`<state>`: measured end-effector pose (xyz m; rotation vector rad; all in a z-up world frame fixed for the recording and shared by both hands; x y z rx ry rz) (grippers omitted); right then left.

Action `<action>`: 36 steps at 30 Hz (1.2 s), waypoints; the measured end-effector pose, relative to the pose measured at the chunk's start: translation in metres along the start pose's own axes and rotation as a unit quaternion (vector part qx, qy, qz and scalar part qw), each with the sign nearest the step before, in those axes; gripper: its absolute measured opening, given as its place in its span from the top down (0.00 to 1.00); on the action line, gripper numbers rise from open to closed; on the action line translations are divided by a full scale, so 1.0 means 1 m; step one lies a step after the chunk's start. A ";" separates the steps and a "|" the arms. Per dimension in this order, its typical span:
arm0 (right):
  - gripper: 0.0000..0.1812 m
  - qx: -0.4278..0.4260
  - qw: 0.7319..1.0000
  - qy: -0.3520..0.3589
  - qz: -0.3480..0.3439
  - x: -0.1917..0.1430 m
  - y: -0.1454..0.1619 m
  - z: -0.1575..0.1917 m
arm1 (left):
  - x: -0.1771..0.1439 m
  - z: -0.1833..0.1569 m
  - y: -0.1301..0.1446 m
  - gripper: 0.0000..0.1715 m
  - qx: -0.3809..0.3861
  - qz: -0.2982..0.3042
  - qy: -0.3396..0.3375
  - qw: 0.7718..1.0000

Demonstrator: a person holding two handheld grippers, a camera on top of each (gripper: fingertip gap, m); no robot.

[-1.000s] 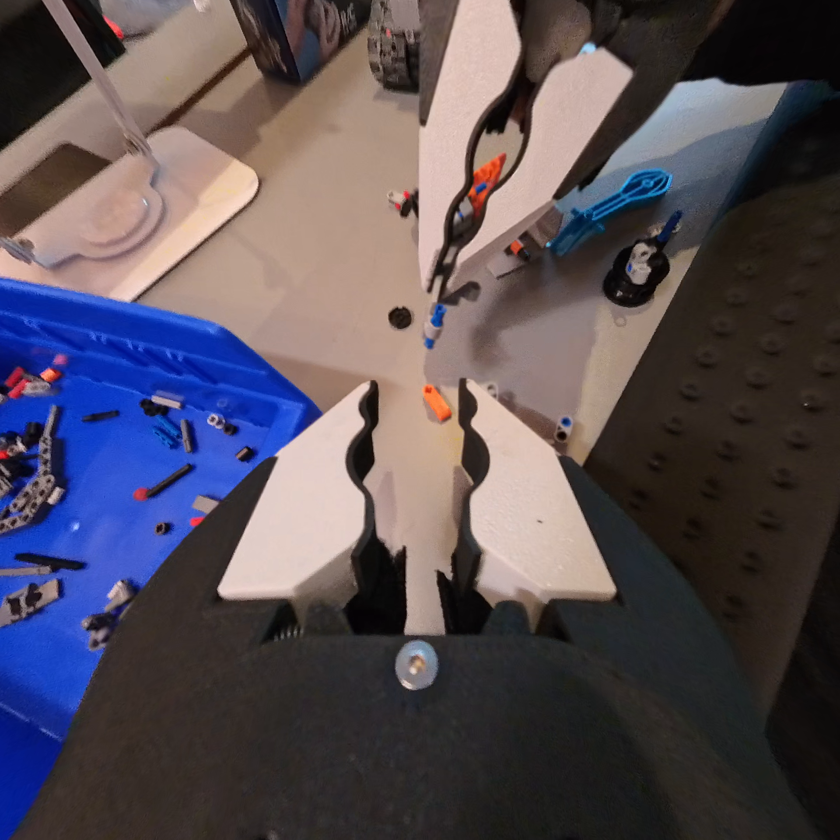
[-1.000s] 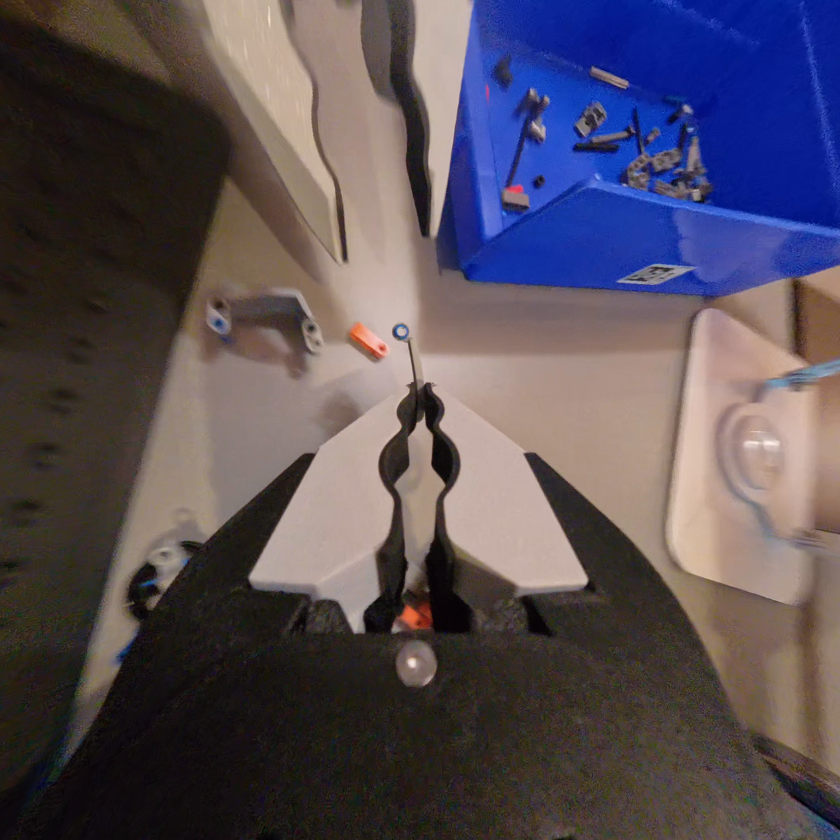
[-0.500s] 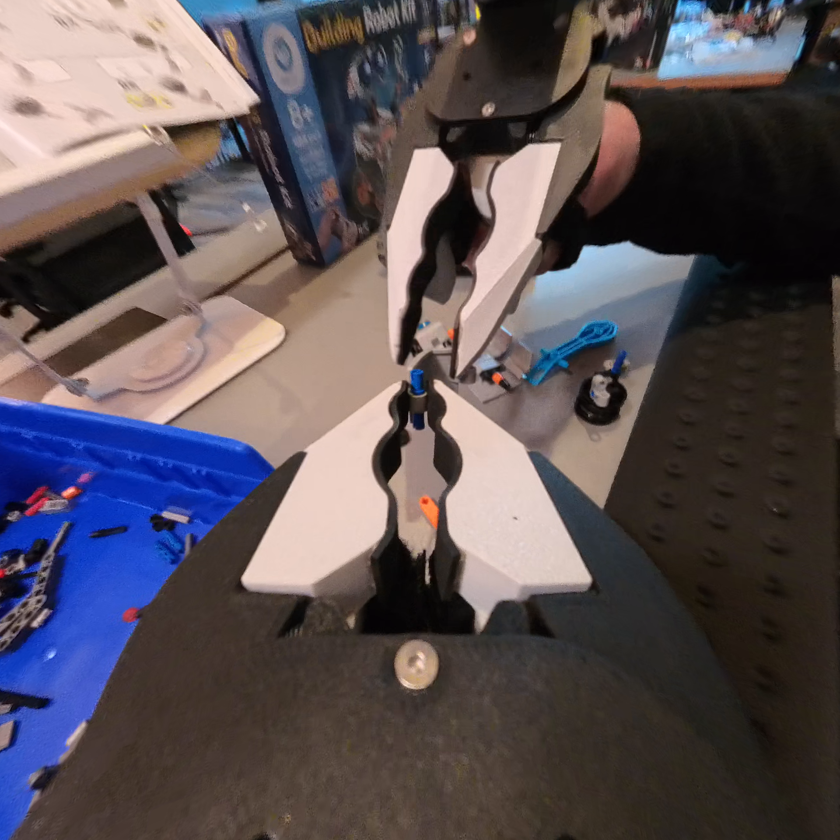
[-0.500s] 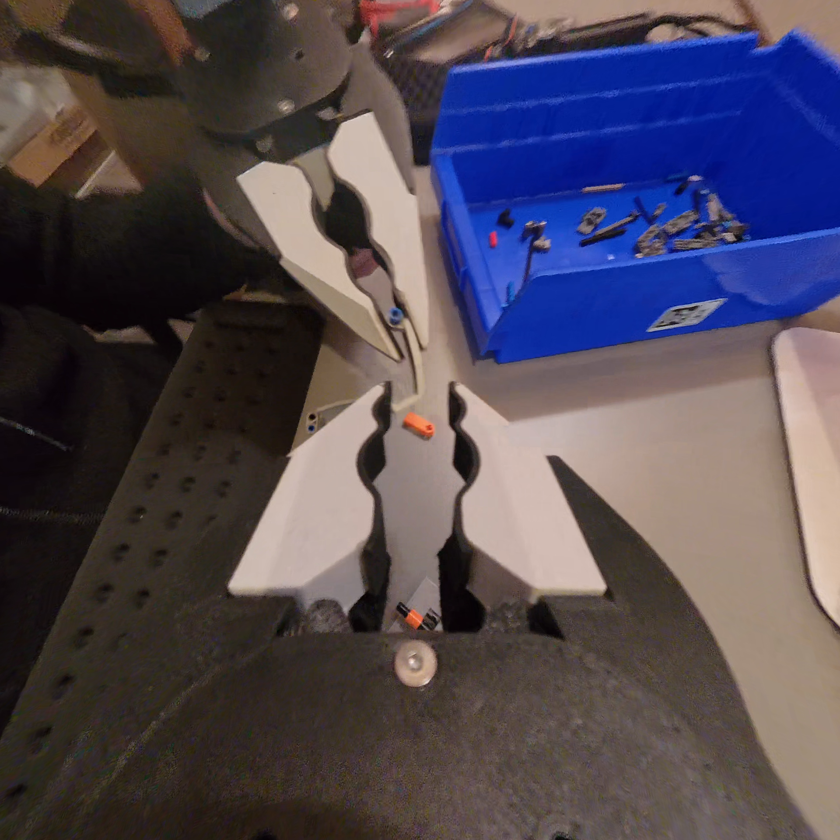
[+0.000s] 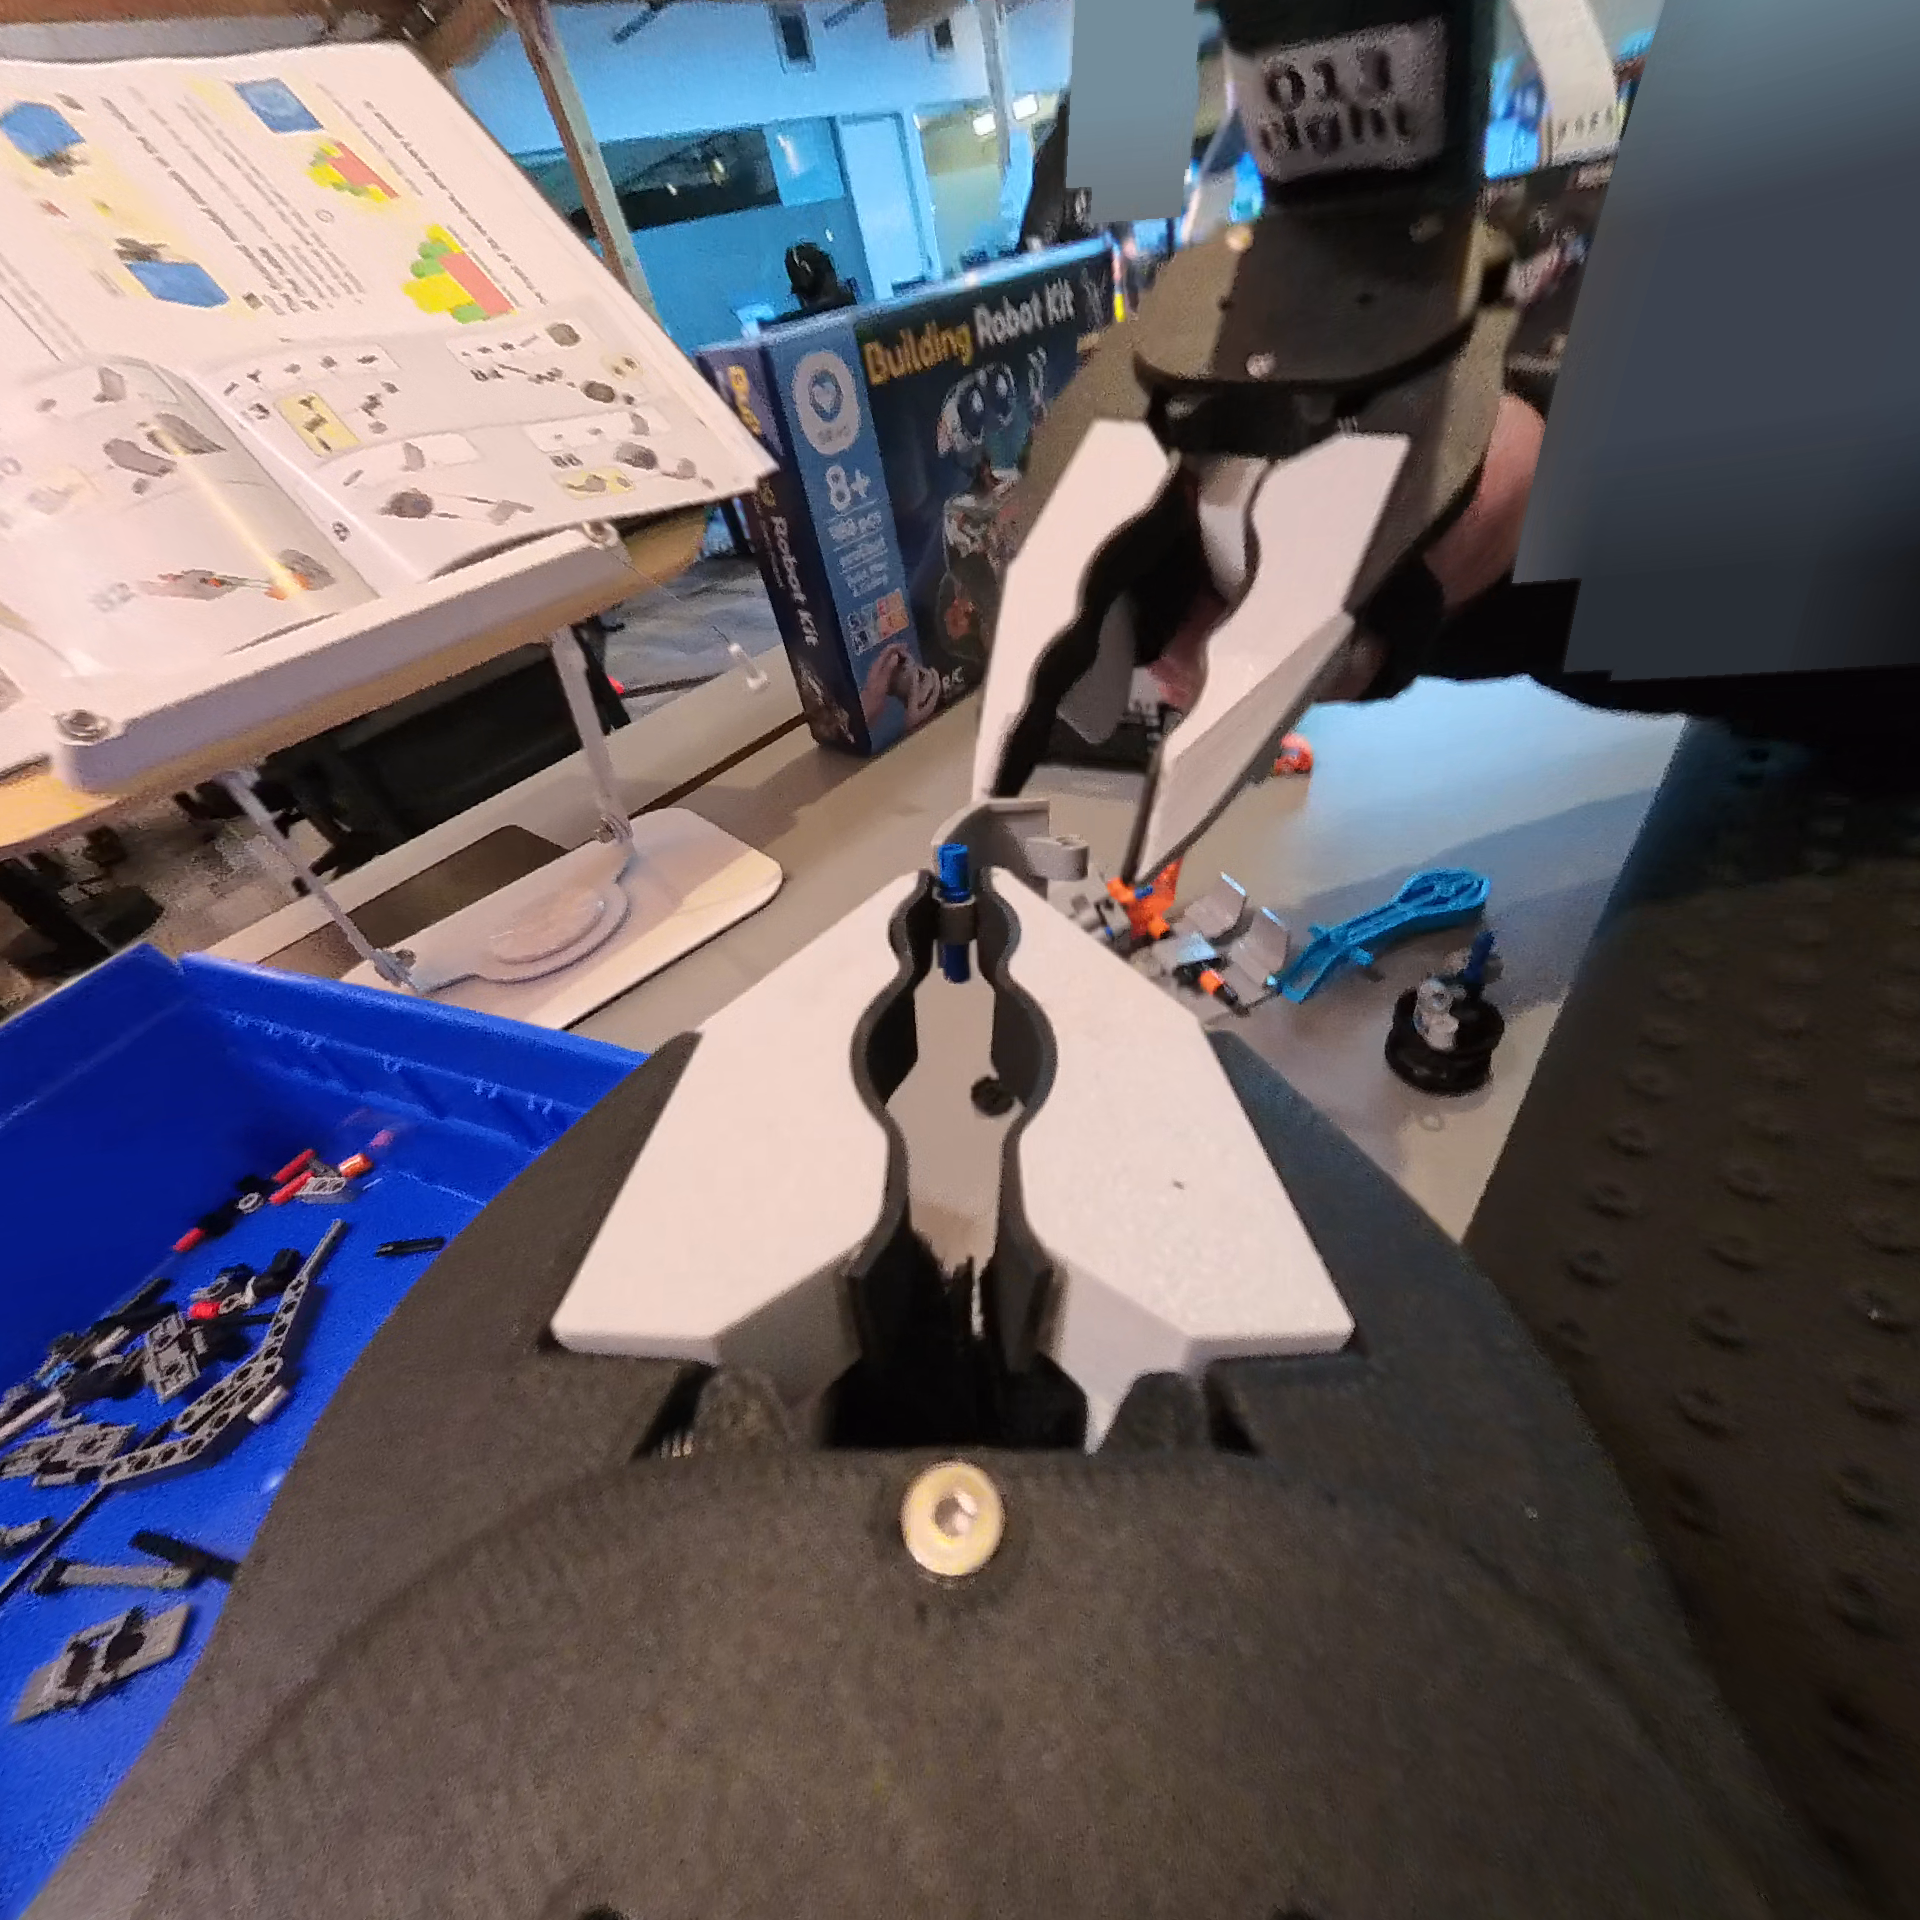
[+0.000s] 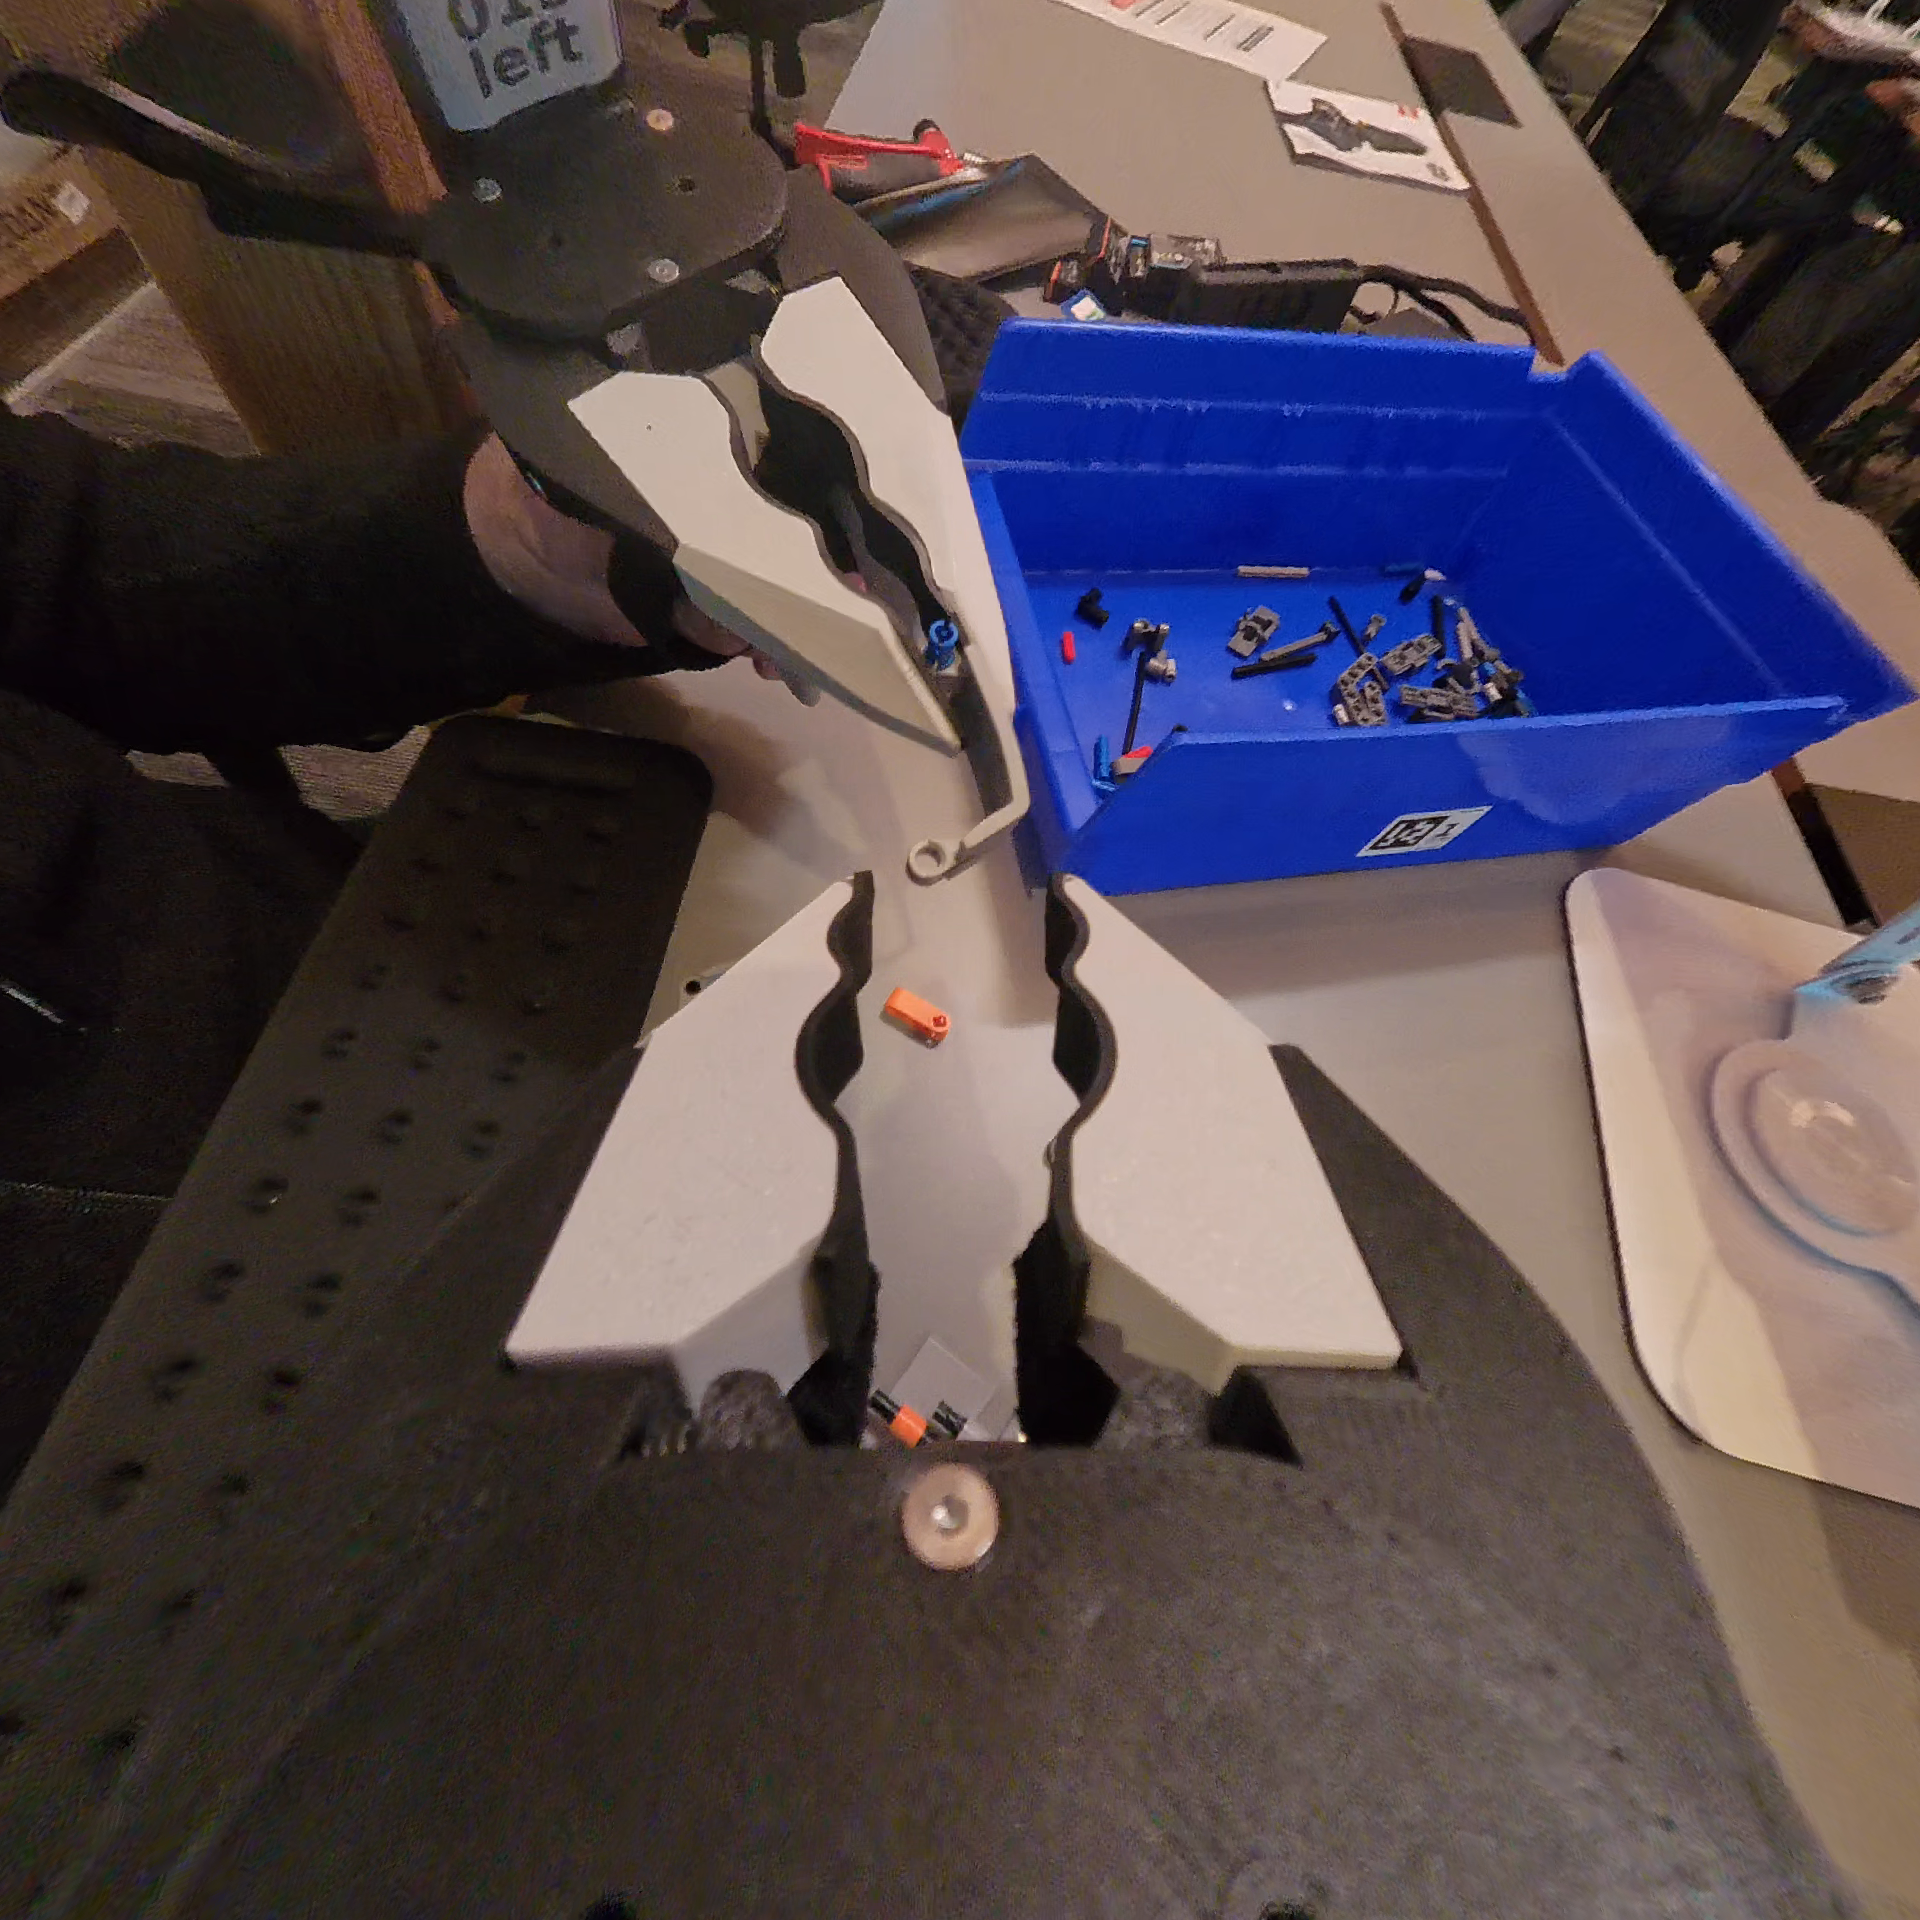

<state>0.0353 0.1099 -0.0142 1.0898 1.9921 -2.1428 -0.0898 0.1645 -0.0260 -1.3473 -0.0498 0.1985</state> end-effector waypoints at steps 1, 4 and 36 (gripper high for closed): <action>0.83 -0.001 1.000 0.009 0.001 0.001 -0.001 0.000 | -0.001 0.003 -0.001 0.97 -0.011 -0.008 -0.009 1.000; 0.81 0.008 1.000 0.021 -0.007 0.006 -0.004 0.001 | -0.003 0.003 -0.003 0.97 -0.007 -0.014 -0.023 1.000; 0.85 -0.034 0.980 0.115 -0.161 0.004 -0.038 0.012 | 0.000 0.007 -0.010 0.97 -0.411 -0.149 0.204 0.876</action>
Point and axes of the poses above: each gripper's, where its closed fingertips meet, x out along the fingers, y out of its underside, z = x × y across the jaws, the point moved 7 cm from there along -x, back along the fingers, and after that the axes turned 10 degrees about -y, right-handed, at the moved point
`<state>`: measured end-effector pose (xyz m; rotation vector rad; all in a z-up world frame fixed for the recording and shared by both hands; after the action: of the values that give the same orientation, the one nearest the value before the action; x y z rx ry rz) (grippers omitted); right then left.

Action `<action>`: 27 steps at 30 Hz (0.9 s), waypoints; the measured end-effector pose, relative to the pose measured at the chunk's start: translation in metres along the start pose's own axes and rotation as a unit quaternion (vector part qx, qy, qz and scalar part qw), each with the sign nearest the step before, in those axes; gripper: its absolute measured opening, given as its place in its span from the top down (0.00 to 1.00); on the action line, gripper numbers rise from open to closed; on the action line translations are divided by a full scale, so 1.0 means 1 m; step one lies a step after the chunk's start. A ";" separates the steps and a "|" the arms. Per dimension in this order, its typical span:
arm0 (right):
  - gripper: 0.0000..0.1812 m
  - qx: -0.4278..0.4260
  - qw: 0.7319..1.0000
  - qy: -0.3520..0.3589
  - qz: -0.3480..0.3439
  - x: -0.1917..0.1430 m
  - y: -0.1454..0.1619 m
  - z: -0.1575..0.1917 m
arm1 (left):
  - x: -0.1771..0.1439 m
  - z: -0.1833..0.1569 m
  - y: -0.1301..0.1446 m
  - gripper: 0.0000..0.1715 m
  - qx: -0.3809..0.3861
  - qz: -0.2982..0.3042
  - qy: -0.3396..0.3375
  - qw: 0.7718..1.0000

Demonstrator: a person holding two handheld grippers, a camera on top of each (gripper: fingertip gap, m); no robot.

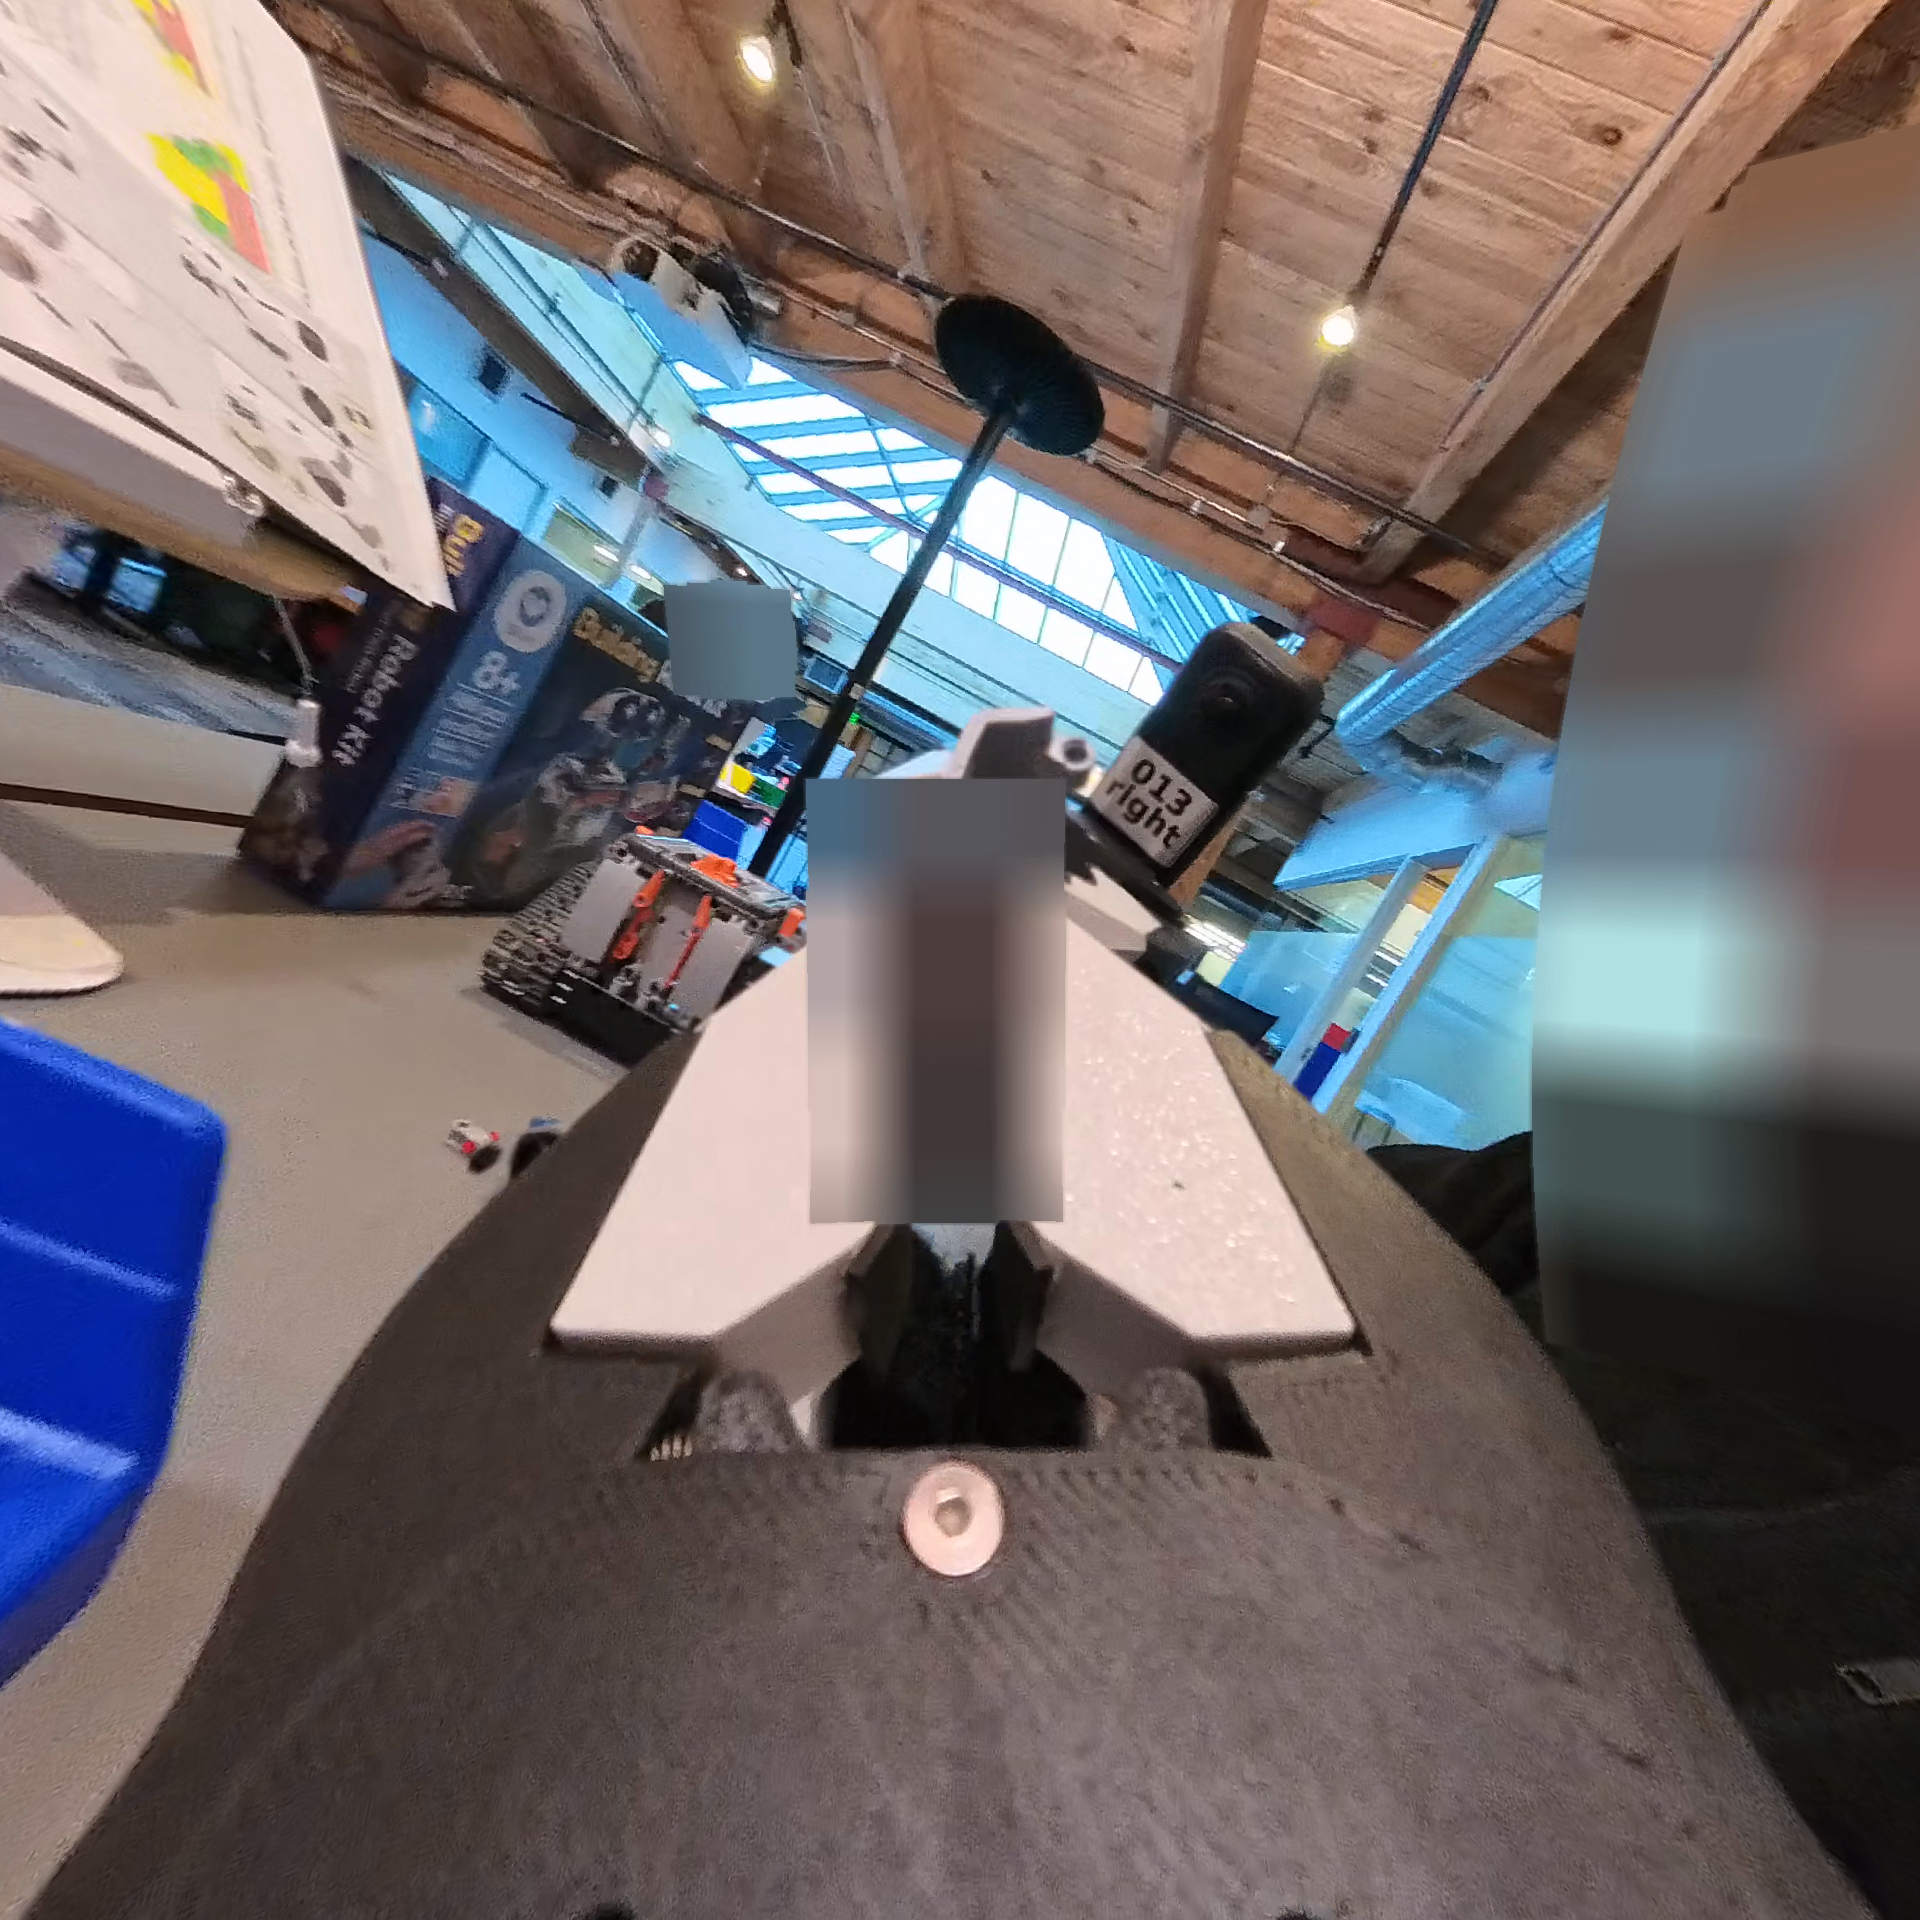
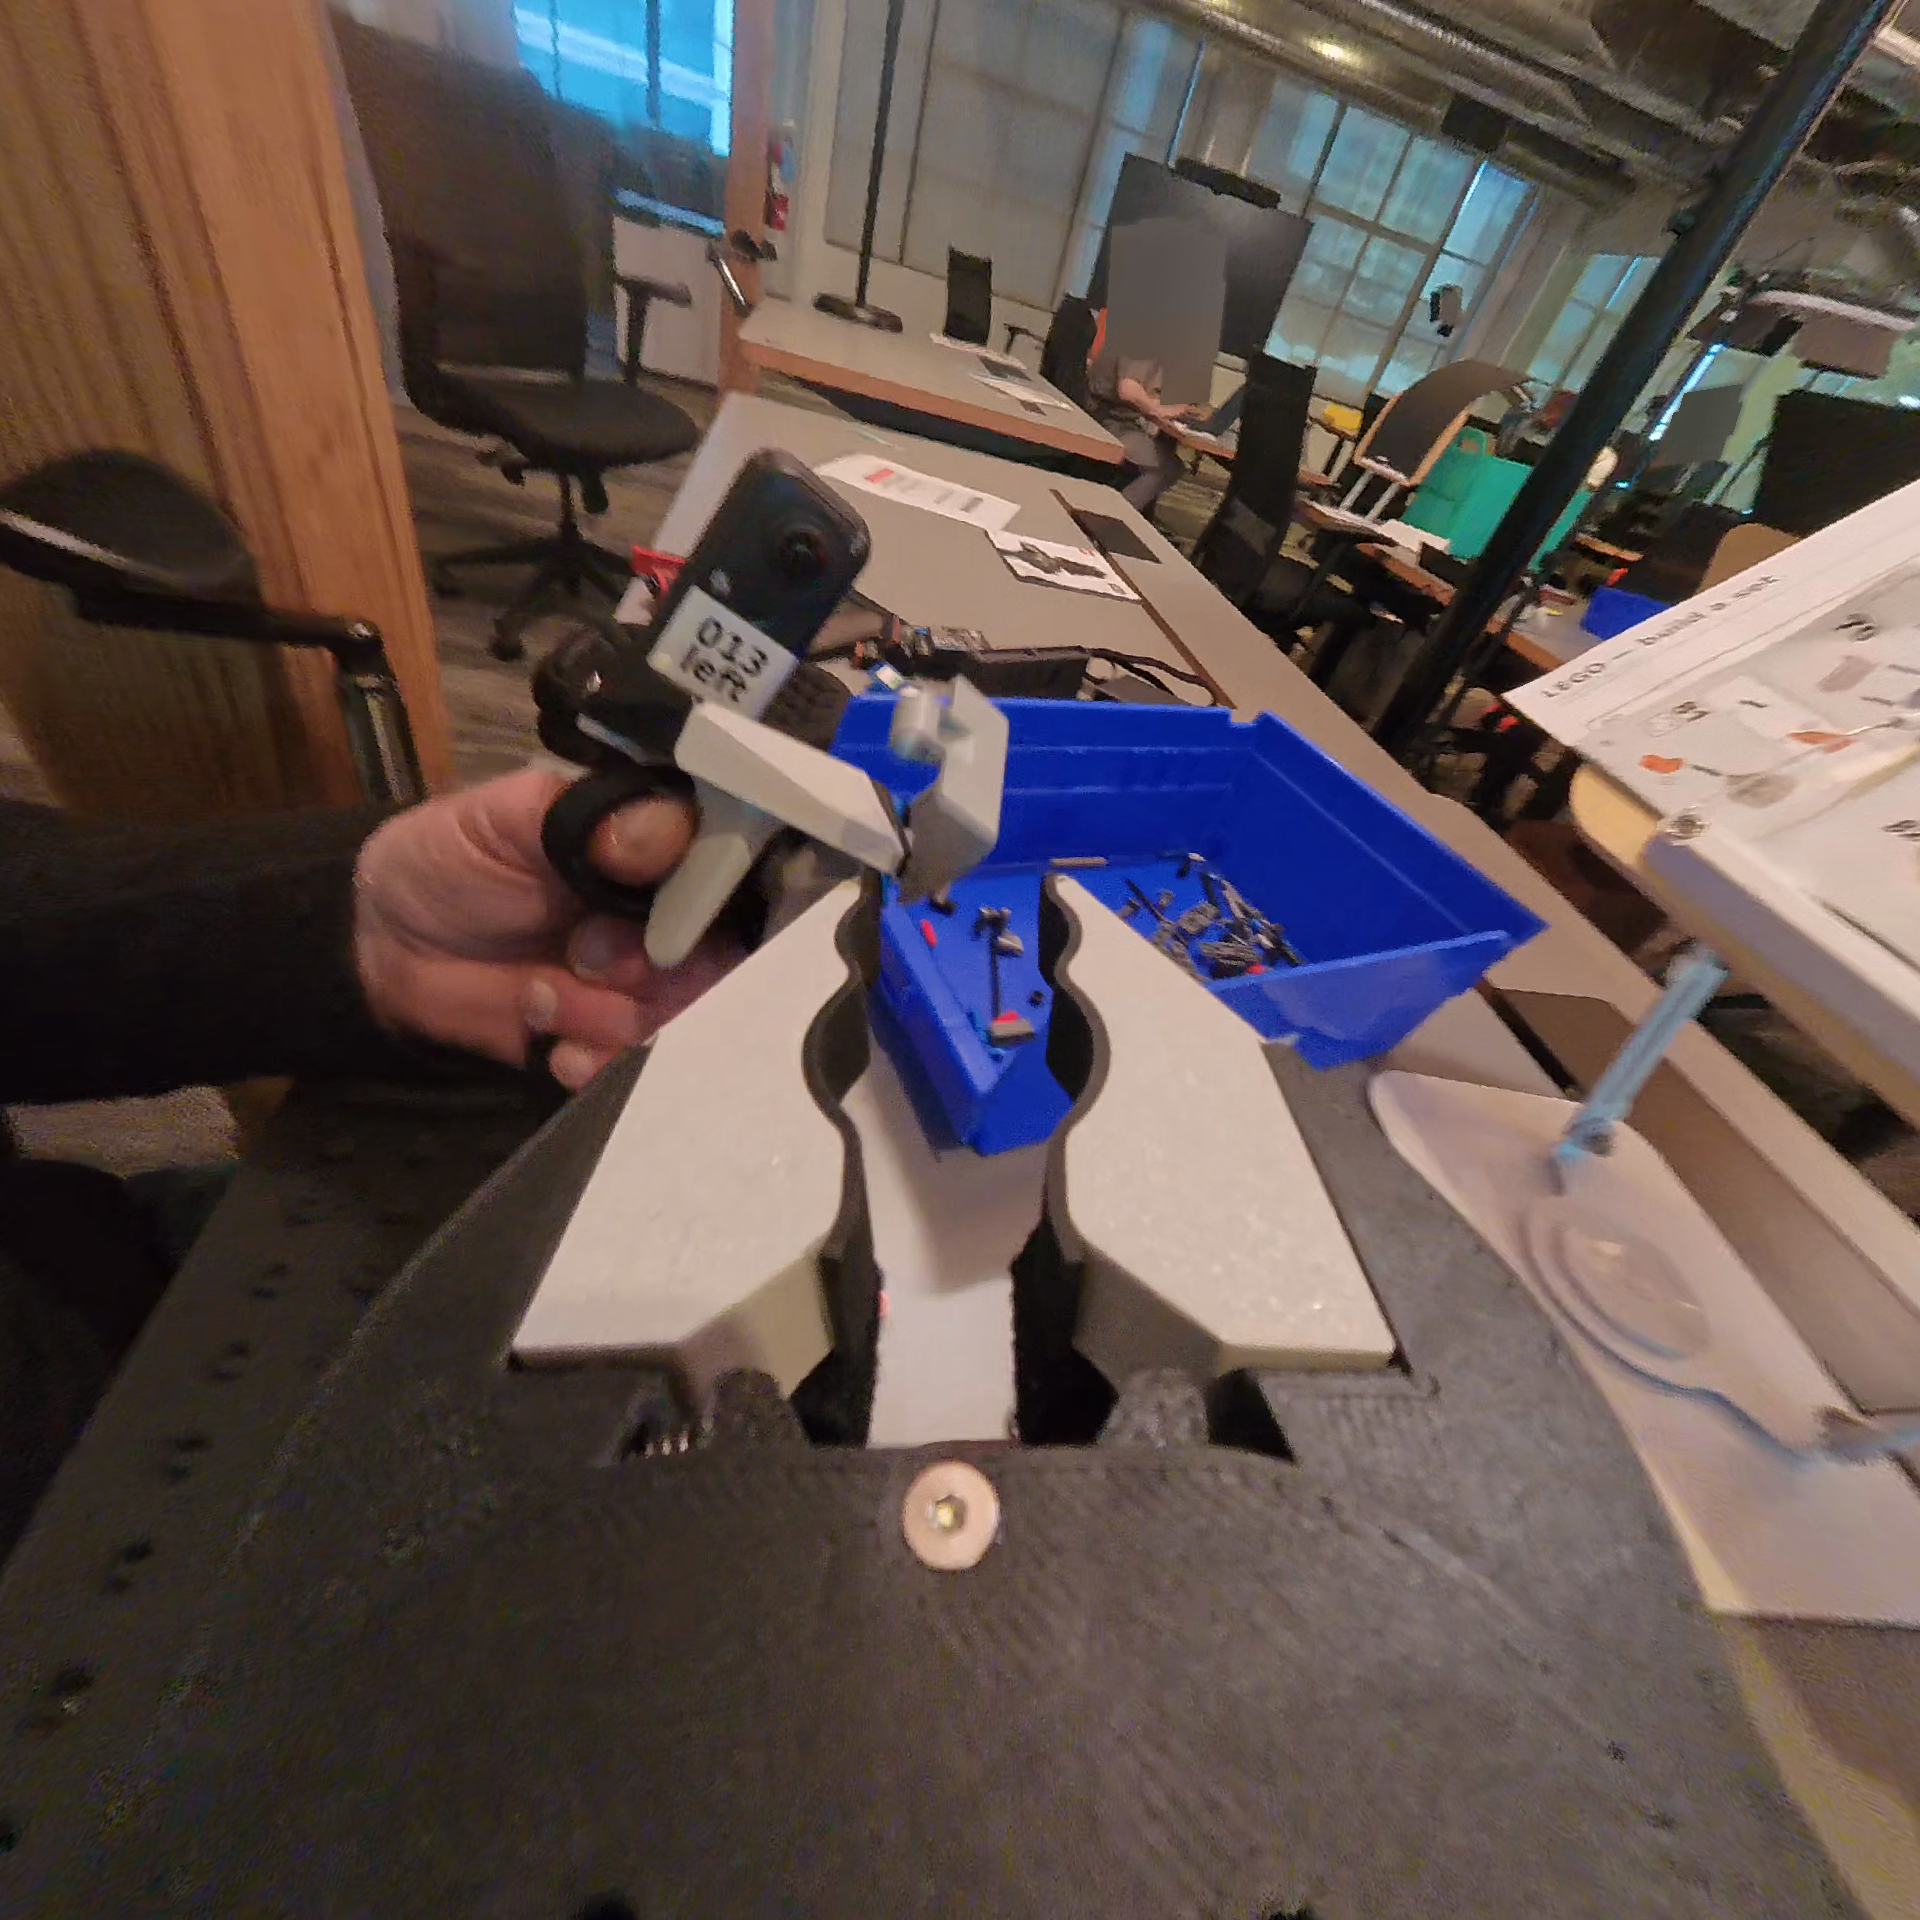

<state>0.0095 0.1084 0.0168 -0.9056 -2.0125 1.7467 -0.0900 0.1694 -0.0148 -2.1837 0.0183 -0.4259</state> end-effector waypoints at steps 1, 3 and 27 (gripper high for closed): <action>0.88 0.012 1.000 -0.008 -0.014 0.000 -0.001 0.001 | 0.001 -0.001 -0.001 0.97 -0.010 -0.013 0.006 1.000; 0.93 0.026 0.999 -0.020 -0.031 0.000 -0.002 0.003 | 0.002 -0.002 -0.001 0.97 -0.030 -0.015 0.022 0.999; 1.00 0.092 0.992 -0.070 -0.053 -0.013 -0.010 0.002 | 0.002 -0.005 0.009 0.97 -0.032 0.003 0.040 0.999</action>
<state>0.0157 0.0977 0.0279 -0.6225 -1.9049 1.9450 -0.0879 0.1596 -0.0185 -2.2270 0.0830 -0.5153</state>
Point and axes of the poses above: each gripper's, where its closed fingertips meet, x out along the fingers, y out of its underside, z = x × y across the jaws, the point moved 7 cm from there along -x, back along the fingers, and after that the axes turned 10 degrees about -y, right-handed, at the moved point
